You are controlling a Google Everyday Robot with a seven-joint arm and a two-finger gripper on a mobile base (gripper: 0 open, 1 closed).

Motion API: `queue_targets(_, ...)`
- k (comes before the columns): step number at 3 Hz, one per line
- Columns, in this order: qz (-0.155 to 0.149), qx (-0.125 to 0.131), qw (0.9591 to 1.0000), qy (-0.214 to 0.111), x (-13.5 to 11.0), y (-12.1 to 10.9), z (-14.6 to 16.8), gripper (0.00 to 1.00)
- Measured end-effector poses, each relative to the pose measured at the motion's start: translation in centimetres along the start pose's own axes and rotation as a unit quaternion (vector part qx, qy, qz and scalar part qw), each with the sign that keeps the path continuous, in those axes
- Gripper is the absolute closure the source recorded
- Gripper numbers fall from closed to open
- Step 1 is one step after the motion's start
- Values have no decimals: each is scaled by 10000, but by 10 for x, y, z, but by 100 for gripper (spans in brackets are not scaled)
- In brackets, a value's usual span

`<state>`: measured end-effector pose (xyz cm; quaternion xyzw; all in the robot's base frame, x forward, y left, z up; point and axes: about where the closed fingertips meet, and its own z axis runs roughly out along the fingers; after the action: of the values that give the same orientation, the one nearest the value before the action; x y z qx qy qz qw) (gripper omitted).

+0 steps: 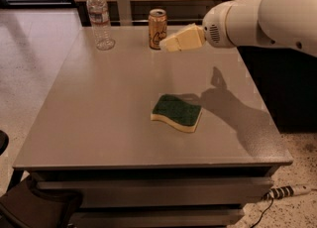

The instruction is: Move orange can near sponge

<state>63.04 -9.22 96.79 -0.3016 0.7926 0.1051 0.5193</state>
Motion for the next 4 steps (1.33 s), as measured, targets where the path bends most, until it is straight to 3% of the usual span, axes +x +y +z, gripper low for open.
queue_targets(1, 172, 312, 9992, 160, 11, -18, 18, 0)
queue_targets(2, 497, 788, 9955, 184, 38, -59, 49, 0)
queue_targets(4, 422, 1174, 9914, -390, 46, -108, 77, 0)
